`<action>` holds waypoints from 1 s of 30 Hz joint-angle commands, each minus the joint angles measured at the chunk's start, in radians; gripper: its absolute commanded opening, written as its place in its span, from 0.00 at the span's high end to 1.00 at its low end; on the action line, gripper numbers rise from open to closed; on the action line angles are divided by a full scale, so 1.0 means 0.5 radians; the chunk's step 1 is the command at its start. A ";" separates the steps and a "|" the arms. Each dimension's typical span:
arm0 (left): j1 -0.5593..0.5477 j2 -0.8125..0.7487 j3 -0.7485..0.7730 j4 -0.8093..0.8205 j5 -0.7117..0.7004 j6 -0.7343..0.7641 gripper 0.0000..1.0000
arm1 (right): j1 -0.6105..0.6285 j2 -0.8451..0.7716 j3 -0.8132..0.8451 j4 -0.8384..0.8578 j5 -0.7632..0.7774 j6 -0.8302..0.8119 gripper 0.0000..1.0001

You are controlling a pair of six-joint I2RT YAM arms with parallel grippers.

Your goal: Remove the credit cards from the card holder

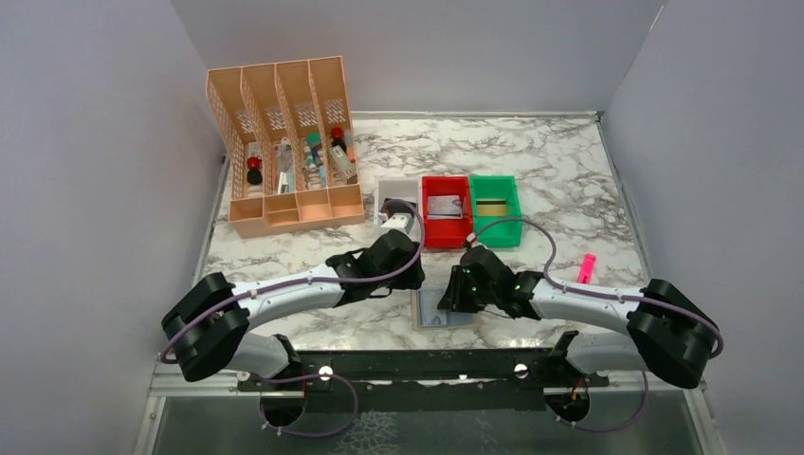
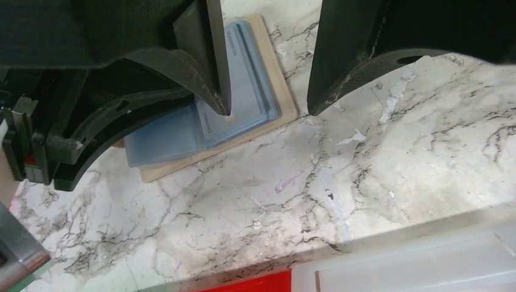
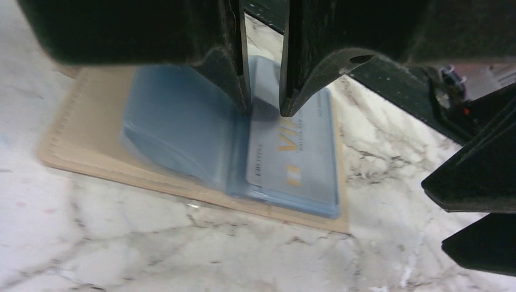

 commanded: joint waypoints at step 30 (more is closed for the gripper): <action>-0.001 0.337 -0.077 0.063 0.426 0.030 0.68 | -0.127 0.157 -0.210 0.621 -0.348 0.347 0.78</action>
